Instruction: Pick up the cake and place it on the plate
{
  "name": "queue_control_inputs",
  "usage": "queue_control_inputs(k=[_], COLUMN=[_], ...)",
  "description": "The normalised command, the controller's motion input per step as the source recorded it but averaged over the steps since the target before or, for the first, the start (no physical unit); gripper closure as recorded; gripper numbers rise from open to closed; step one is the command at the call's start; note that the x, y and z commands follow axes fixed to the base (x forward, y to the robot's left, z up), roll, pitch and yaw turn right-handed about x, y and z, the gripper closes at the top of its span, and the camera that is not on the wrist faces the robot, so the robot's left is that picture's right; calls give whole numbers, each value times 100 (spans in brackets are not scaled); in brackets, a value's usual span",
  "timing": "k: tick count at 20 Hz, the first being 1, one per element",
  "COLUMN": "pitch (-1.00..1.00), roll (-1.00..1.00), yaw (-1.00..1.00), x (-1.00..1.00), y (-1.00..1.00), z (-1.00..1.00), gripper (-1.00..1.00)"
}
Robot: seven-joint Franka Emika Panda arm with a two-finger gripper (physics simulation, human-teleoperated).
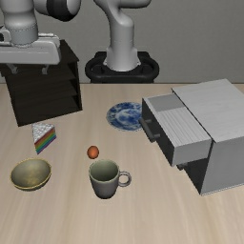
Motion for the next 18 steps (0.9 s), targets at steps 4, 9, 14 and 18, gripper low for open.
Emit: queue_control_inputs(k=[4, 9, 14, 18], pitch=[0, 0, 0, 0], roll=[0, 0, 0, 0], yaw=[0, 0, 0, 0], x=[100, 0, 0, 0], y=[0, 20, 0, 0], z=[0, -40, -100, -100], gripper=[-100, -100, -100, -100])
